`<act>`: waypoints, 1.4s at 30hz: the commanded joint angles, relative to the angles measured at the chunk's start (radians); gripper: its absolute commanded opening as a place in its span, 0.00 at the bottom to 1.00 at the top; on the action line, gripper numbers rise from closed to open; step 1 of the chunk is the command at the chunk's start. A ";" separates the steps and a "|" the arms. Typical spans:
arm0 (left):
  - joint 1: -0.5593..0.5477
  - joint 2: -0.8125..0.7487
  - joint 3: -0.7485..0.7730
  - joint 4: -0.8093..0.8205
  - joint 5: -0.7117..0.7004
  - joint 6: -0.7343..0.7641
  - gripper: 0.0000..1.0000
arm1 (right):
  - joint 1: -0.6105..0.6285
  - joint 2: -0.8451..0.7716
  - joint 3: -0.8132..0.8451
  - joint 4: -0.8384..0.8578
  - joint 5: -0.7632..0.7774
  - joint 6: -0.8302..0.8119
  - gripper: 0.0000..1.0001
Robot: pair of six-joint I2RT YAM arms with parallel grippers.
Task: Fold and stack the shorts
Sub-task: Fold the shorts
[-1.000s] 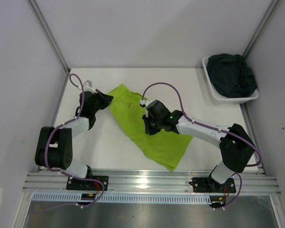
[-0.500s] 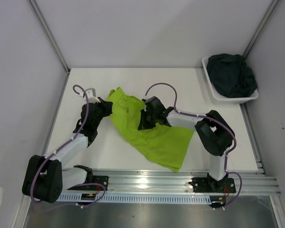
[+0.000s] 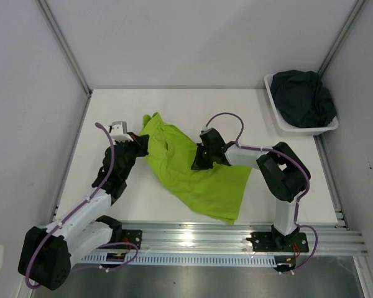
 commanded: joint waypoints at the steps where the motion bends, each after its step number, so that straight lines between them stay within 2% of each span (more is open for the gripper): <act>1: -0.041 -0.084 -0.012 0.089 -0.019 0.071 0.08 | -0.008 -0.027 -0.015 0.025 0.006 0.027 0.00; 6: -0.118 -0.119 -0.005 0.074 -0.029 0.122 0.09 | -0.015 0.059 0.044 0.017 -0.034 0.037 0.00; 14: -0.242 -0.090 0.024 0.080 -0.069 0.258 0.12 | 0.010 0.231 0.237 -0.006 -0.068 0.063 0.00; 21: -0.297 -0.111 0.027 0.088 -0.043 0.308 0.13 | 0.002 0.331 0.410 -0.064 -0.099 0.066 0.00; 28: -0.359 -0.053 0.107 0.074 -0.072 0.331 0.14 | -0.002 0.299 0.453 -0.070 -0.125 0.084 0.00; 32: -0.414 0.004 0.156 0.048 -0.127 0.363 0.14 | -0.030 0.233 0.469 -0.105 -0.126 0.074 0.09; 39: -0.455 0.073 0.270 -0.042 -0.207 0.389 0.14 | -0.087 0.110 0.473 -0.181 -0.134 0.032 0.18; 40: -0.464 0.088 0.276 -0.047 -0.222 0.394 0.14 | -0.096 0.096 0.457 -0.196 -0.132 0.027 0.21; 42: -0.474 0.100 0.287 -0.047 -0.238 0.404 0.14 | -0.125 0.060 0.430 -0.211 -0.125 0.012 0.35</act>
